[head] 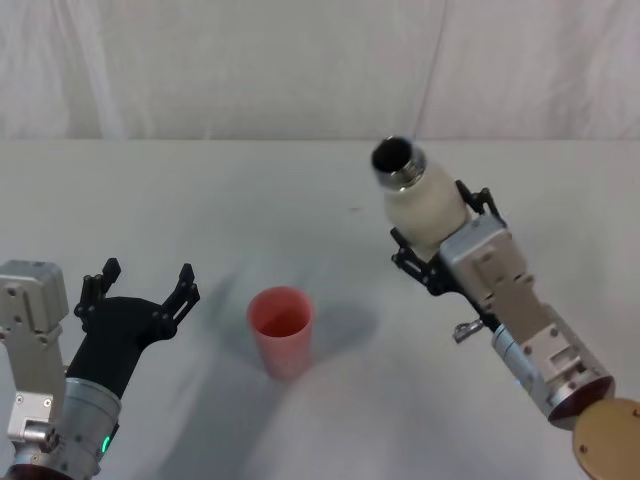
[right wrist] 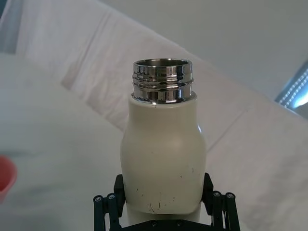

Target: Grasp the thermos with one hand and pour water into the cup lid.

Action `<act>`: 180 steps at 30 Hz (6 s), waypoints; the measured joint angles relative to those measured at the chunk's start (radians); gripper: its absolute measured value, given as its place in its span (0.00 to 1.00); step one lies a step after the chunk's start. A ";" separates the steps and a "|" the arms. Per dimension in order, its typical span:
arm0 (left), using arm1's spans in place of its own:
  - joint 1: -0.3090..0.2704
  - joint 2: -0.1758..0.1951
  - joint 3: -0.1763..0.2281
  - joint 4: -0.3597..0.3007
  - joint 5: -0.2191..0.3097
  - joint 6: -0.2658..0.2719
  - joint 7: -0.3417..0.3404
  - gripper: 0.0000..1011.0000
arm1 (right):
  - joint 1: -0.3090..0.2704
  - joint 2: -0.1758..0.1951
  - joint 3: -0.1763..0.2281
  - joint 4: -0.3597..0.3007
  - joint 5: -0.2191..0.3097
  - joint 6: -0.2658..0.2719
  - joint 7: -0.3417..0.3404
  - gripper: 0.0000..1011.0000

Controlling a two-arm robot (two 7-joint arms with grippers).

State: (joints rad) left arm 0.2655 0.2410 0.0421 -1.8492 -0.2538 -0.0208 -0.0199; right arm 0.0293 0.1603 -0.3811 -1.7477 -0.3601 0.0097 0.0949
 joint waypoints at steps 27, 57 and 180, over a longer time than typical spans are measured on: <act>0.000 0.000 0.000 0.000 0.000 0.000 0.000 0.99 | 0.055 0.078 -0.142 0.084 -0.370 -0.027 -0.066 0.94; 0.000 0.000 0.000 0.000 0.000 0.000 0.000 0.99 | 0.165 0.132 -0.260 0.162 -0.606 0.014 -0.102 0.94; 0.000 0.000 0.000 0.000 0.000 0.000 0.000 0.99 | 0.104 0.082 -0.138 0.024 -0.337 0.045 0.020 0.94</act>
State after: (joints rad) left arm 0.2655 0.2409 0.0421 -1.8492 -0.2539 -0.0208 -0.0199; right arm 0.1337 0.2420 -0.5192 -1.7232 -0.6973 0.0546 0.1150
